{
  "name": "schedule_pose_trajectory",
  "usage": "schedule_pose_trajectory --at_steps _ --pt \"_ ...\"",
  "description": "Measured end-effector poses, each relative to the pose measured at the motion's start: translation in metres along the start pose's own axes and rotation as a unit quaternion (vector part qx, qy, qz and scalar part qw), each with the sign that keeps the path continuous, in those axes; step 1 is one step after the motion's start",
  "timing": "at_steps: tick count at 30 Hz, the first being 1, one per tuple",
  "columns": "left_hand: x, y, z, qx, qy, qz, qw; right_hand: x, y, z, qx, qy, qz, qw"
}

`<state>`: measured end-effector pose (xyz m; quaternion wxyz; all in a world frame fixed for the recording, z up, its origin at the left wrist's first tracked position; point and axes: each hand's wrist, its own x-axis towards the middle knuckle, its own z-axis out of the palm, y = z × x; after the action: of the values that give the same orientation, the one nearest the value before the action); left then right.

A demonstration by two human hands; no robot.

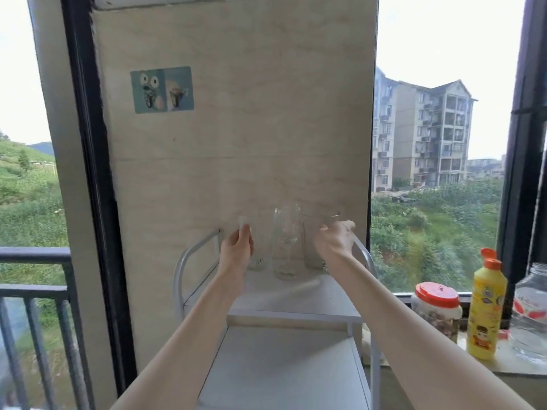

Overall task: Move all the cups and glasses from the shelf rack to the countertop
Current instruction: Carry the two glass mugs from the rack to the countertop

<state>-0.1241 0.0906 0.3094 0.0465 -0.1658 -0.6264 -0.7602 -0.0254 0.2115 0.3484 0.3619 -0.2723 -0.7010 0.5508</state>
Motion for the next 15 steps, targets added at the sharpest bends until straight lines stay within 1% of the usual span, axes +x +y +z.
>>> schedule_pose_trajectory --at_steps 3,8,12,15 --pt "0.001 -0.001 -0.005 -0.028 0.013 0.012 0.999 0.0 0.004 0.0 0.023 0.011 -0.013 1.0" --pt "-0.005 0.009 -0.015 -0.02 0.013 0.057 0.998 -0.007 0.002 -0.006 0.047 0.032 -0.035 0.998" --pt "-0.018 0.028 -0.023 -0.02 0.033 0.089 0.995 -0.015 -0.014 -0.015 0.058 0.073 -0.074 0.993" --pt "-0.033 0.045 -0.029 -0.029 0.04 0.112 0.993 -0.023 -0.031 -0.025 0.082 0.088 -0.112 0.986"
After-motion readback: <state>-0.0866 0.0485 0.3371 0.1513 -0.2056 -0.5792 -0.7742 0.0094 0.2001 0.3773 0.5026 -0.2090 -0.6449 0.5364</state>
